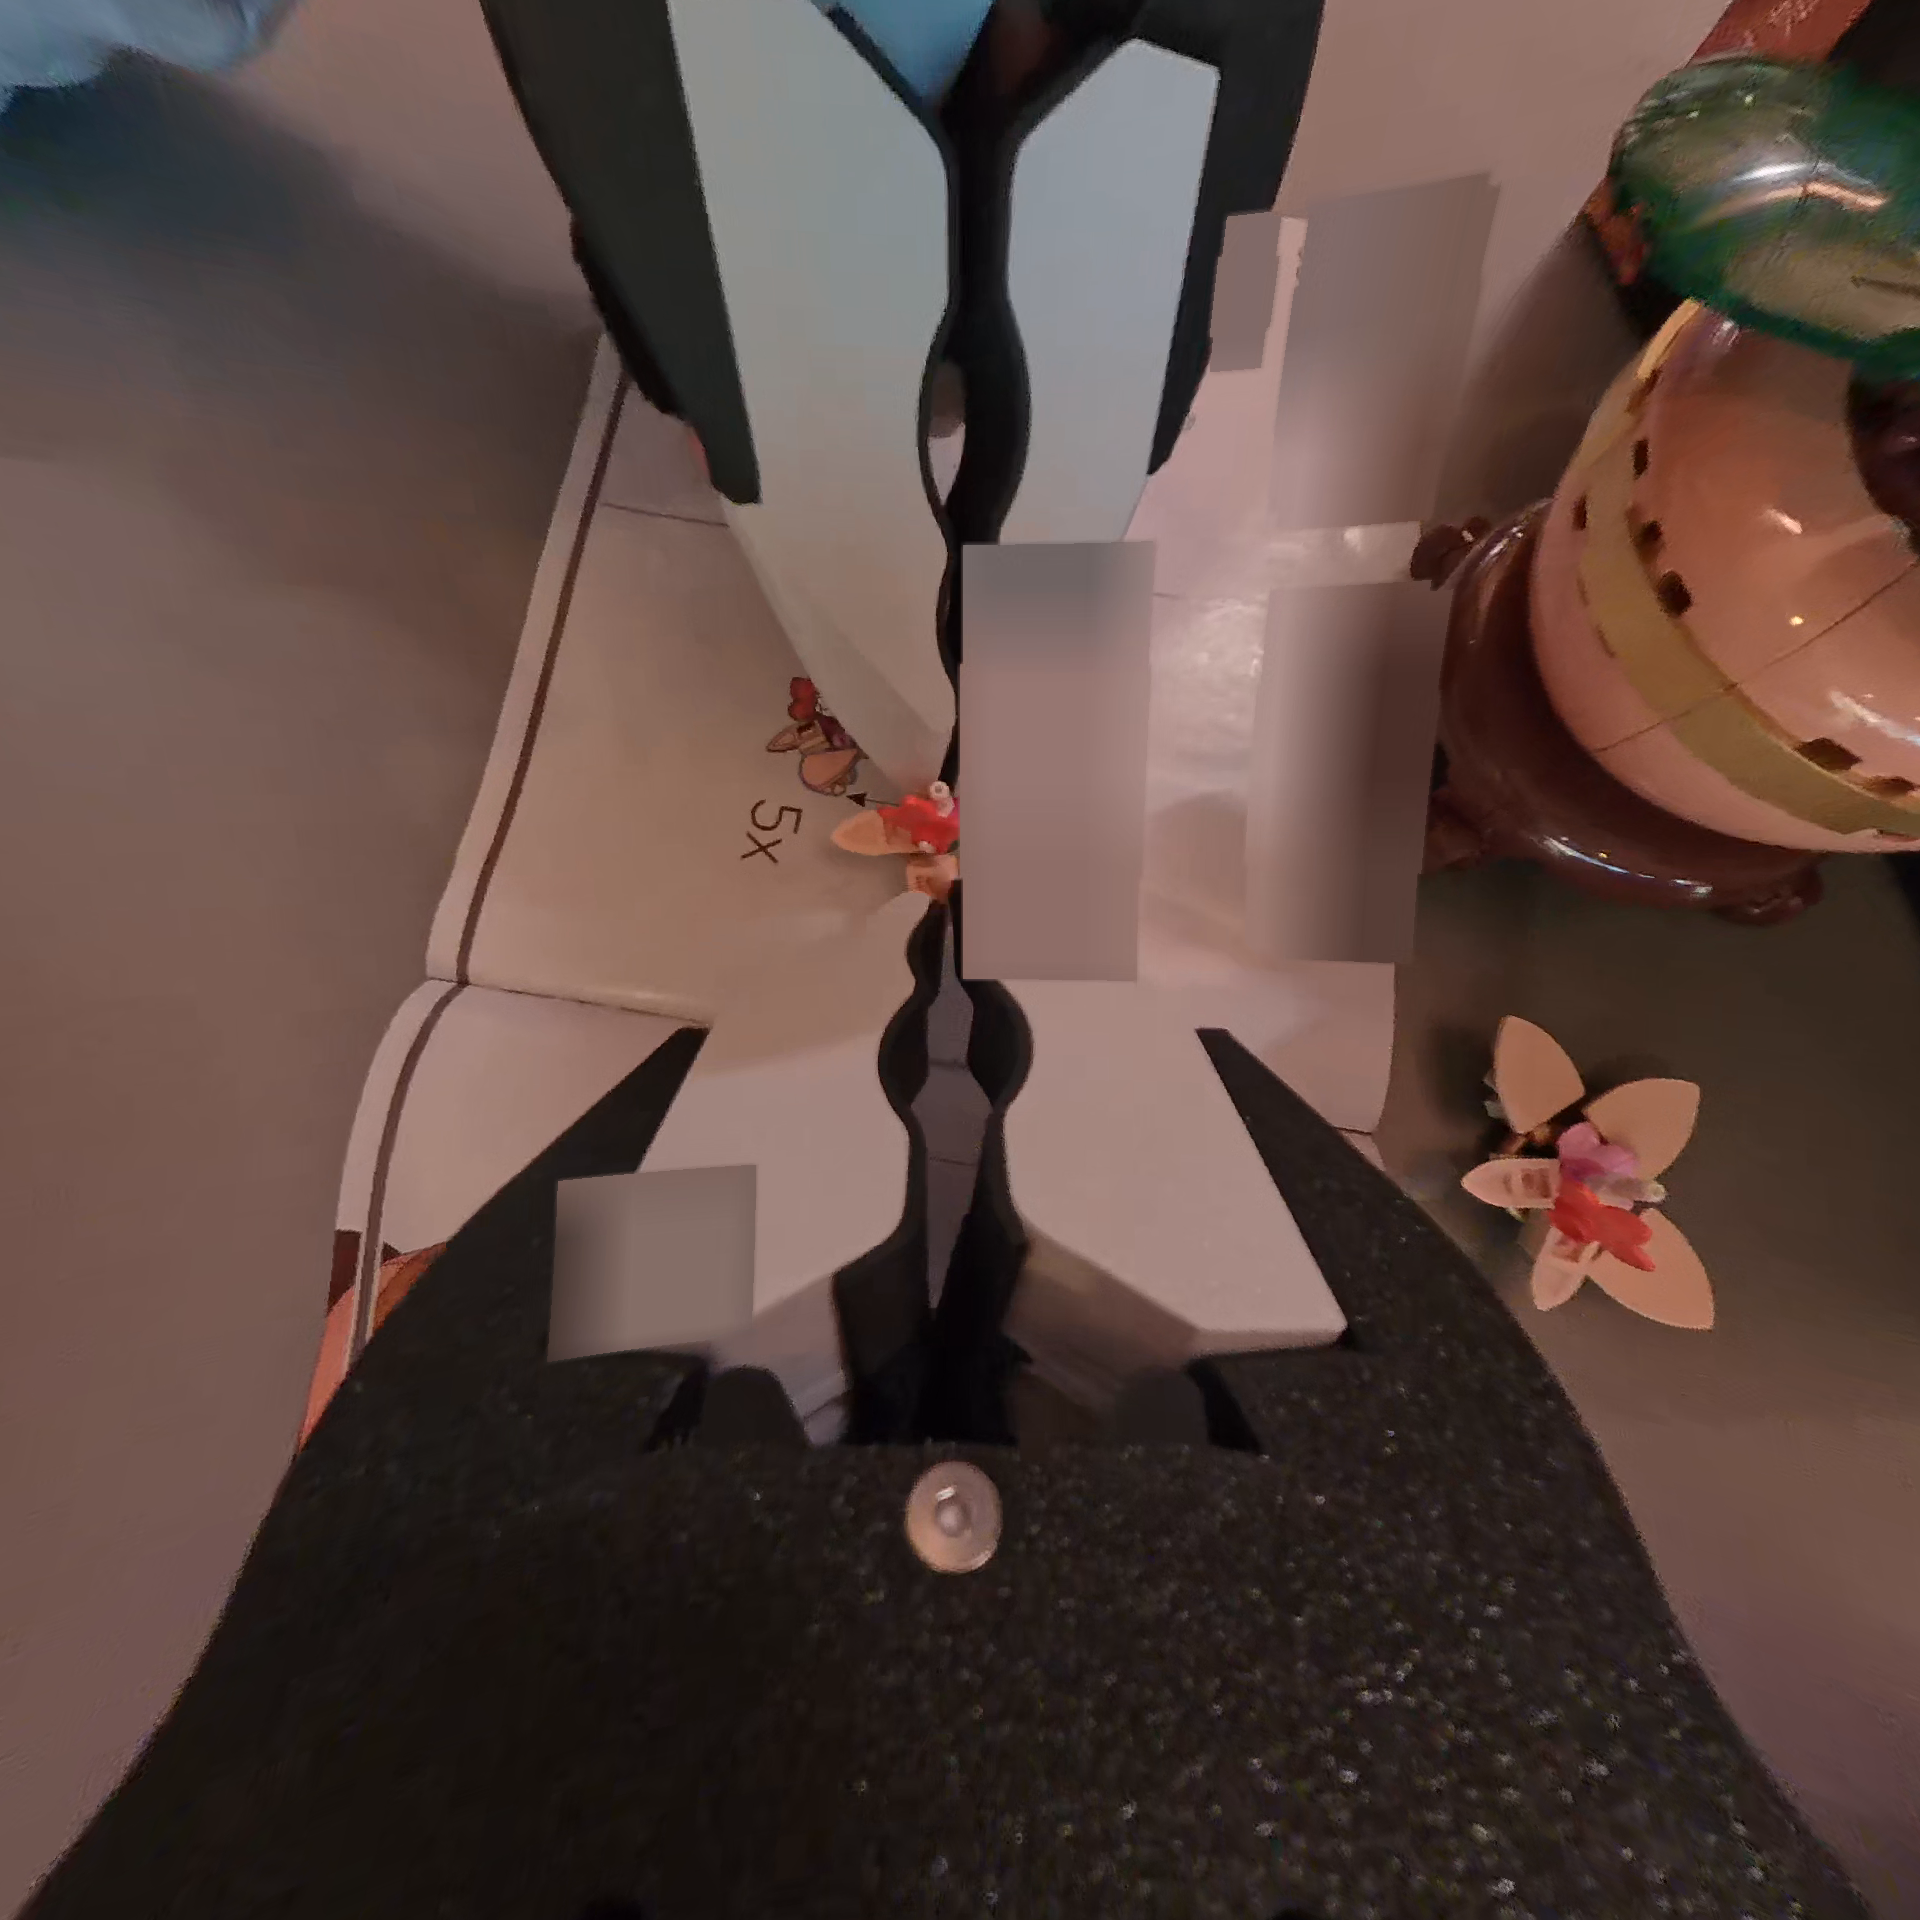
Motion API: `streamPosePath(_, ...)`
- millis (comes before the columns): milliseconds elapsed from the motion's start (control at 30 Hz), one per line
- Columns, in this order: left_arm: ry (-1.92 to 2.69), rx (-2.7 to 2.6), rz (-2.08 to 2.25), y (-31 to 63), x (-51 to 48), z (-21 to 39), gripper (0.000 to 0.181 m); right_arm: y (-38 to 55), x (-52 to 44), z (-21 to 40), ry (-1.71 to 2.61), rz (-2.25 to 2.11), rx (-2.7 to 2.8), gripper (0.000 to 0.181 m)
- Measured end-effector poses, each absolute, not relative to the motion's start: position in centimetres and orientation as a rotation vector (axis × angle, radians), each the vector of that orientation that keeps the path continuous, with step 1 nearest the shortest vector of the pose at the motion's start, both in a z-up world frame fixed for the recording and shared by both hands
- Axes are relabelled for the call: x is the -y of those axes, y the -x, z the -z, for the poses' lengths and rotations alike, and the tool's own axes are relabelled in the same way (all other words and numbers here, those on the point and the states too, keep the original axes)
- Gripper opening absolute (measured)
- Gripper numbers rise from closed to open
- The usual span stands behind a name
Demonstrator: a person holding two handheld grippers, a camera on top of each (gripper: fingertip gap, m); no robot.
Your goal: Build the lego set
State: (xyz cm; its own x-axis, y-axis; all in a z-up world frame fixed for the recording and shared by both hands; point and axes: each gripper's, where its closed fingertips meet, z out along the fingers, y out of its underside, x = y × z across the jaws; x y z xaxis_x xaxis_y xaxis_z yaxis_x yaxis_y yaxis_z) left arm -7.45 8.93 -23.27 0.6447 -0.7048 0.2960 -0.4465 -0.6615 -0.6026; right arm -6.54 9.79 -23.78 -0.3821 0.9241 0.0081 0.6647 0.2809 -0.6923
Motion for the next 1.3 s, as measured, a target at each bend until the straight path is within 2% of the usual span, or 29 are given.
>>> streamPosePath(533, 2.377, -0.905, 0.711, 7.5, -8.9, 23.3, 0.0, 7.2, -10.0, 23.3, 1.465, -0.906, 2.09, 0.004)
streamPosePath(700, 2.375, -0.901, 0.718, 7.5, -8.9, 23.2, 0.0, 5.9, -10.2, 23.6, 1.459, -0.884, 2.159, 0.021)
streamPosePath(767, 2.375, -0.902, 0.718, 7.4, -8.9, 23.2, 0.0, 6.0, -9.8, 24.2, 1.434, -0.878, 2.18, 0.023)
streamPosePath(800, 2.375, -0.901, 0.717, 7.4, -8.9, 23.3, 0.0, 6.1, -9.6, 24.4, 1.417, -0.879, 2.185, 0.02)
streamPosePath(833, 2.374, -0.9, 0.717, 7.4, -8.9, 23.2, 0.0, 6.4, -9.6, 24.3, 1.402, -0.888, 2.17, 0.008)
streamPosePath(867, 2.373, -0.898, 0.717, 7.4, -8.9, 23.3, 0.0, 6.5, -9.7, 24.3, 1.393, -0.877, 2.17, 0.007)
streamPosePath(1300, 2.374, -0.916, 0.685, 7.5, -8.8, 23.3, 0.0, 6.4, -9.7, 24.2, 1.468, -0.82, 2.268, 0.006)
